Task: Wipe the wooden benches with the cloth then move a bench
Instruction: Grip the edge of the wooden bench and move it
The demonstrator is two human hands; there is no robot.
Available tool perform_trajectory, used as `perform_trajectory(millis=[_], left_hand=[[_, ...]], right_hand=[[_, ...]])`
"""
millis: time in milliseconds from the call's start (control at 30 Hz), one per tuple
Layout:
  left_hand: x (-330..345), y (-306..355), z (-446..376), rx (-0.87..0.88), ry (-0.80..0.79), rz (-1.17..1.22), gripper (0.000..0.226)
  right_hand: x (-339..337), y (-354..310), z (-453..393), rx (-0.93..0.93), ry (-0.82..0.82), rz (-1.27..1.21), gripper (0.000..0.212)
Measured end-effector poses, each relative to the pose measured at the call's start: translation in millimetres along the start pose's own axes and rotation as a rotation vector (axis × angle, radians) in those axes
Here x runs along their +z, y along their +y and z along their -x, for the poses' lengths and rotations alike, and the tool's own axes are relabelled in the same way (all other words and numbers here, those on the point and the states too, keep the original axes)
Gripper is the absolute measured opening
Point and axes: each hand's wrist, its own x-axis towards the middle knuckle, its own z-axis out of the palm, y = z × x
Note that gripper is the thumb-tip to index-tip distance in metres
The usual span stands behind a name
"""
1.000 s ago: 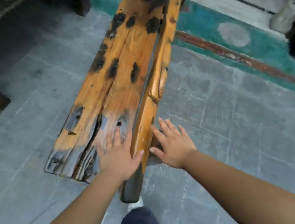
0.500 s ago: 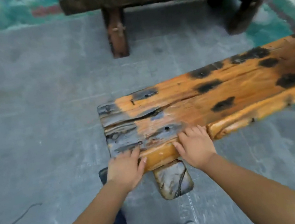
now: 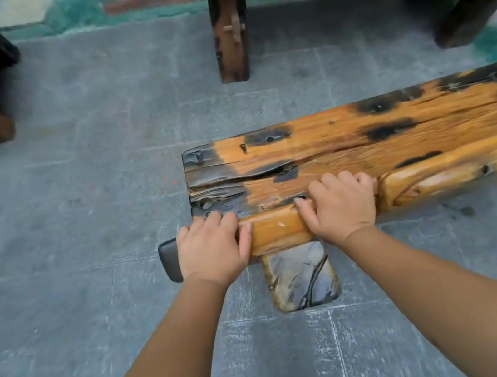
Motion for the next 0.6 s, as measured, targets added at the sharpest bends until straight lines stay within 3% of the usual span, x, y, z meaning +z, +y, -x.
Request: perform_trajectory(millis=[233,400,600], left_hand=[[4.7,18.3,1.7,-0.153,0.129,-0.031,0.036],[8.3,18.5,3.4,-0.150,0.120,-0.010,0.039],[11.1,16.7,-4.0,-0.150,0.146,-0.001,0.040]], right_hand=[[2.1,0.6,4.7,-0.020,0.157,-0.014,0.042],[5.2,6.9,8.9,-0.183,0.176,-0.056,0.052],[6.7,4.7,0.3,-0.140,0.211,-0.017,0.044]])
